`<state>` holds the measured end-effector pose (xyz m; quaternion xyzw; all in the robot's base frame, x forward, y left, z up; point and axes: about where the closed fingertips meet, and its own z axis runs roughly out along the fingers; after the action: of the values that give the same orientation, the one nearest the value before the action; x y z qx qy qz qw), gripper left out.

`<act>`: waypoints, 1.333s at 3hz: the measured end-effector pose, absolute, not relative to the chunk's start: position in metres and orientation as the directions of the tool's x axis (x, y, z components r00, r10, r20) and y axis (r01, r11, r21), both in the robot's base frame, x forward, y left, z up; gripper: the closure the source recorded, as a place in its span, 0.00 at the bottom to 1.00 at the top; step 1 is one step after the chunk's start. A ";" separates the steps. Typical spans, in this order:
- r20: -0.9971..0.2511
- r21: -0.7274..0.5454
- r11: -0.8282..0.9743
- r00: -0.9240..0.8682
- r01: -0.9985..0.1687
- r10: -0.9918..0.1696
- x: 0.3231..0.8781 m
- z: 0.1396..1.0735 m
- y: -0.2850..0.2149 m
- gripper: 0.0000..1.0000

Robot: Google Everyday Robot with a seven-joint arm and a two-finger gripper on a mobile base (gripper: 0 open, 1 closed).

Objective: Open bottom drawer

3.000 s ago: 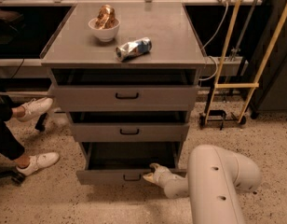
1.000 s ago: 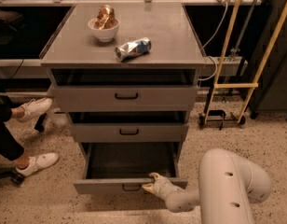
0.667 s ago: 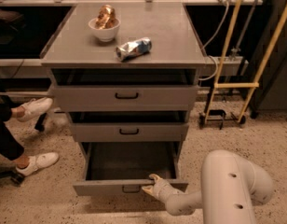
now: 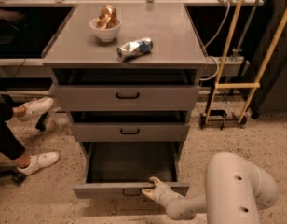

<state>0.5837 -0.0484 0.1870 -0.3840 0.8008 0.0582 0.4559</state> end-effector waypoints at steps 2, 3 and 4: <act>-0.781 -0.250 0.697 -0.286 -0.672 -0.555 0.568 0.190 -0.044 1.00; -0.781 -0.249 0.697 -0.286 -0.672 -0.555 0.568 0.192 -0.044 1.00; -0.790 -0.244 0.694 -0.276 -0.678 -0.548 0.552 0.191 -0.038 1.00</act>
Offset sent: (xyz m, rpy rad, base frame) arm -0.5136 -0.1303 -0.3198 0.3627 0.1026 -0.6755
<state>0.5520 -0.0377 0.1908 -0.3850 0.7958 0.0701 0.4622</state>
